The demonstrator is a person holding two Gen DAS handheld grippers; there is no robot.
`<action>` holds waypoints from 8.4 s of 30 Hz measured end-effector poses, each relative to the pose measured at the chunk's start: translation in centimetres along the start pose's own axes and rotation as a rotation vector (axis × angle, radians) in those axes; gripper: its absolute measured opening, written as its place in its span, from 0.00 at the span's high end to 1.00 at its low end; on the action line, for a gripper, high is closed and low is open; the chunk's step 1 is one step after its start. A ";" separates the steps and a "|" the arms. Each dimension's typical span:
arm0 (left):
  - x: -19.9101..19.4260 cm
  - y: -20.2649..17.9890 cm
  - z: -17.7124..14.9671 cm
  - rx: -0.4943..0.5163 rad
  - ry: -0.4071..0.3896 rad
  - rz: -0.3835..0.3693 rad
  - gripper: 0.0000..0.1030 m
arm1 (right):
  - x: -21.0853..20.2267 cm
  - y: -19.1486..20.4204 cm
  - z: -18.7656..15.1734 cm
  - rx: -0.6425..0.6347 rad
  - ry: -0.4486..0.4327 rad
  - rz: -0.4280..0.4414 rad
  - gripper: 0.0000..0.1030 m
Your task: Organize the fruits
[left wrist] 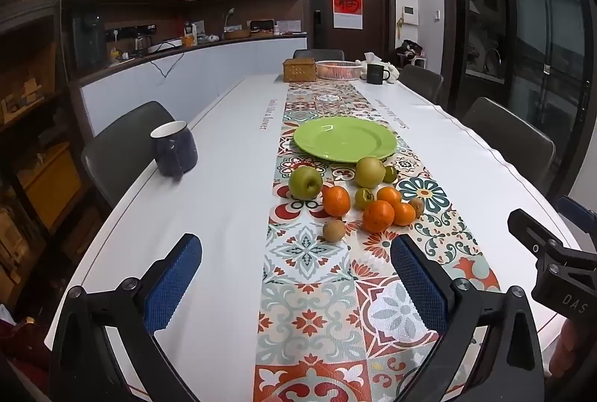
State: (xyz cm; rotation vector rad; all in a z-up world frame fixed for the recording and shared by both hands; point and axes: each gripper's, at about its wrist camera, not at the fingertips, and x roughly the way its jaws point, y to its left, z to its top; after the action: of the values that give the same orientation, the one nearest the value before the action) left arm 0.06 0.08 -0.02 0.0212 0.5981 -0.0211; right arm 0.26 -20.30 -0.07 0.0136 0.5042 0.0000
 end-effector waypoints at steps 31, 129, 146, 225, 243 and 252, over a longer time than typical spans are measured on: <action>-0.5 0.0 0.0 -0.001 -0.021 0.000 0.00 | -0.2 0.2 -0.1 -0.014 0.001 -0.008 0.01; 13.7 -3.8 0.4 0.225 0.220 -0.060 0.46 | 14.1 6.0 -0.4 -0.485 0.237 0.116 0.45; 17.0 -4.3 0.0 0.226 0.300 -0.114 0.63 | 16.5 7.6 -1.3 -0.630 0.254 0.158 0.63; 23.8 -2.7 14.5 0.125 0.249 -0.143 0.47 | 27.7 1.5 11.9 -0.151 0.315 0.245 0.53; 12.1 -4.0 11.3 0.129 0.098 -0.155 0.33 | 16.4 -0.1 10.3 -0.172 0.191 0.268 0.43; 10.2 -5.4 8.7 0.166 0.114 -0.200 0.33 | 13.7 -0.5 8.5 -0.260 0.188 0.310 0.43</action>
State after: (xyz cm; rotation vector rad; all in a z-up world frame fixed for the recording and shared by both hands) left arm 13.24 -5.64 1.35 0.1244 0.7093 -0.2654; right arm 16.30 -20.82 0.72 -0.1647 0.6828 0.3728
